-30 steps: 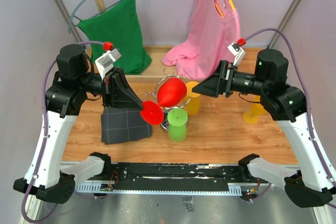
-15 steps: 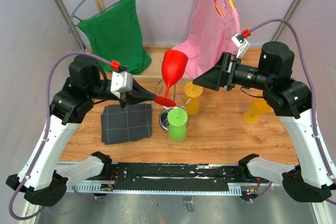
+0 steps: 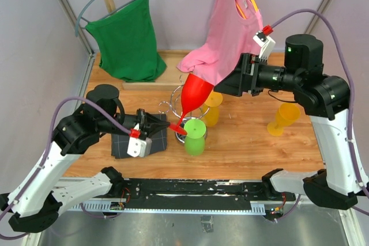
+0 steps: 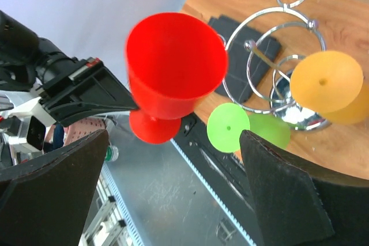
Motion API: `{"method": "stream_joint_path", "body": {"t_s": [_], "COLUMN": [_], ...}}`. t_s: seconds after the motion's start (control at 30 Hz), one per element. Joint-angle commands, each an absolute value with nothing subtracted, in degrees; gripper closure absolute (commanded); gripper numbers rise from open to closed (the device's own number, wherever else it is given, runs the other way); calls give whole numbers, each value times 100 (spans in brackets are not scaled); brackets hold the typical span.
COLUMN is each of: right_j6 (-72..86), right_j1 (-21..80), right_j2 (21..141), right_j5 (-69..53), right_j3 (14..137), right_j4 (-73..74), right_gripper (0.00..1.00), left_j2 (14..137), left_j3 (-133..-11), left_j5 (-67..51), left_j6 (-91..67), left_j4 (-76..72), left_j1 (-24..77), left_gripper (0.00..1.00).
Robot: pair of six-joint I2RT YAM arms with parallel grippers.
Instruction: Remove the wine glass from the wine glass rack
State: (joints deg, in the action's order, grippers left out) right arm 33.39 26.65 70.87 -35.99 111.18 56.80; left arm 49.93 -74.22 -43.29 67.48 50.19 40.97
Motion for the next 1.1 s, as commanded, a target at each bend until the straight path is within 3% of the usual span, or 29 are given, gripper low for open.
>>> {"method": "stream_joint_path", "body": {"t_s": [0.0,0.47,1.07], "right_j6": [2994,2796,3266], "right_j1": [2742,2811,4428], "right_j2": [7240,7238,7662], "right_j5": [-3859,-4375,-3647], "right_j3": [11332,11442,10650], "right_j4": [6487,7280,6272], "right_gripper": [1,2,6], "left_j2": [4874,4658,5105], "left_j3": [-7489,-7183,-7390], "left_j5": [-4428,-4308,-4231], "left_j6": [8011,10822,11093], "left_j4": [5734,7530,7542], "left_j1": [4203,4254,4254], "left_gripper": [100,100,100]}}
